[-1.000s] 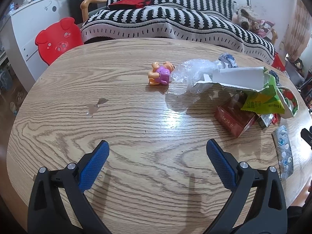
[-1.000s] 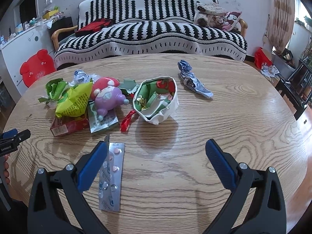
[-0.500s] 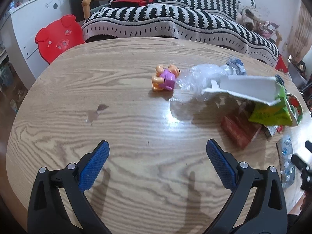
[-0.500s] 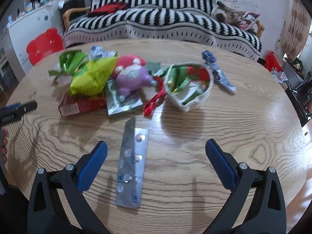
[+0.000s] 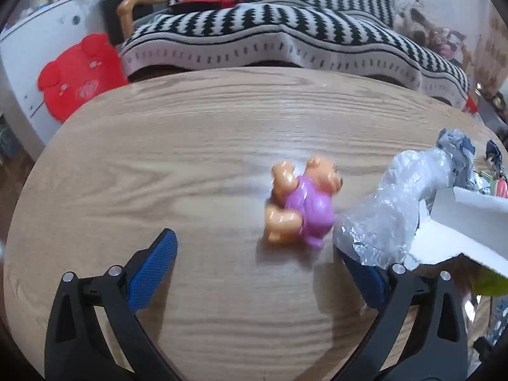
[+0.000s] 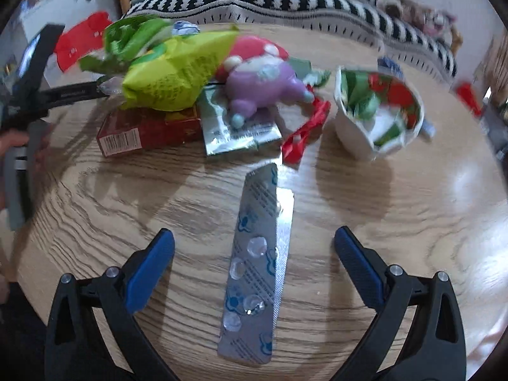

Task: Collect trash
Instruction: 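Grasp the orange toy figure with the left tool while the right tool grasps the blister pack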

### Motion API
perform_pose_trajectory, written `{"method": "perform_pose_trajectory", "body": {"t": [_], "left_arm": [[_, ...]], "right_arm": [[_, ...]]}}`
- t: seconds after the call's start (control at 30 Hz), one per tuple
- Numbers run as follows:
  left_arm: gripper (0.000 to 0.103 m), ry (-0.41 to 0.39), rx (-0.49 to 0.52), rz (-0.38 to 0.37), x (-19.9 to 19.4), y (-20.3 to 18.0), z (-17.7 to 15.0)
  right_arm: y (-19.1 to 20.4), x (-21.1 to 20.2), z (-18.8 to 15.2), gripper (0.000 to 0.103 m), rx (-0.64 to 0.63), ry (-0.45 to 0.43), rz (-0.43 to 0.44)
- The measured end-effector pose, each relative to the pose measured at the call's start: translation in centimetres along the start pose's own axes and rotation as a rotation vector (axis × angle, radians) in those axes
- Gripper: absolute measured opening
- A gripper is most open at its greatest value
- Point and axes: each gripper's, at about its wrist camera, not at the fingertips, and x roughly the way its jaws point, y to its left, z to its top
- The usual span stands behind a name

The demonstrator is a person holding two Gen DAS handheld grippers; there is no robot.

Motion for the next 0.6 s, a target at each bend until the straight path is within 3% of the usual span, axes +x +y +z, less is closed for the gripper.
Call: {"method": "perform_pose_trajectory", "body": {"t": [0.27, 0.3, 0.37, 0.4, 0.5, 0.6], "left_arm": [[0.094, -0.025, 0.016, -0.051, 1.1, -0.6, 1.7], [0.070, -0.039, 0.019, -0.055, 0.8, -0.6, 1.7], [0.038, -0.069, 0.033, -0.038, 0.0, -0.6, 1.5], [0.037, -0.069, 0.010, -0.068, -0.2, -0.2, 1.3], [0.037, -0.033, -0.019, -0.101, -0.9, 0.9, 1.0], [0.037, 0.016, -0.009, -0.080, -1.3, 1.6, 0.0]], "right_arm": [[-0.5, -0.5, -0.6, 0.098, -0.052, -0.017, 0.050], [-0.5, -0.7, -0.7, 0.094, -0.059, -0.024, 0.059], [-0.9, -1.8, -0.9, 0.052, -0.052, -0.059, 0.066], [-1.3, -1.9, -0.9, 0.031, -0.030, -0.054, 0.067], [-1.5, -2.2, -1.1, 0.031, -0.021, -0.050, 0.070], [-1.5, -2.5, -1.2, 0.031, -0.032, -0.049, 0.062]]}}
